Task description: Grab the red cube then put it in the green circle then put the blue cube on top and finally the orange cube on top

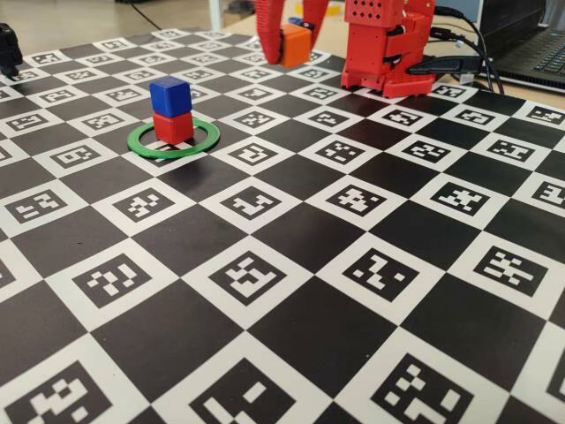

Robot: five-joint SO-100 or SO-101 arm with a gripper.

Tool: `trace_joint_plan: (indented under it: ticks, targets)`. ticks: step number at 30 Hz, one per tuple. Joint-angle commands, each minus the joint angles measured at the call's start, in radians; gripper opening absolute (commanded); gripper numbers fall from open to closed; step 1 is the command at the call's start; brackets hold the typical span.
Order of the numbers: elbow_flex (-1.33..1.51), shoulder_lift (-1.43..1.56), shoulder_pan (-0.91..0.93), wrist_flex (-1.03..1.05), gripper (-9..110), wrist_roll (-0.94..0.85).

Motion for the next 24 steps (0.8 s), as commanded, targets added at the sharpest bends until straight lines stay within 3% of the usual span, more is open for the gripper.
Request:
trace_joint_plan:
  ticks: [1, 10, 24]
  targets:
    - [-0.184, -0.012, 0.063, 0.037, 0, -0.087]
    - [-0.379, -0.153, 0.172, 0.049, -2, -0.242]
    - [-0.500, -0.319, 0.270, -0.028, -2, -0.344]
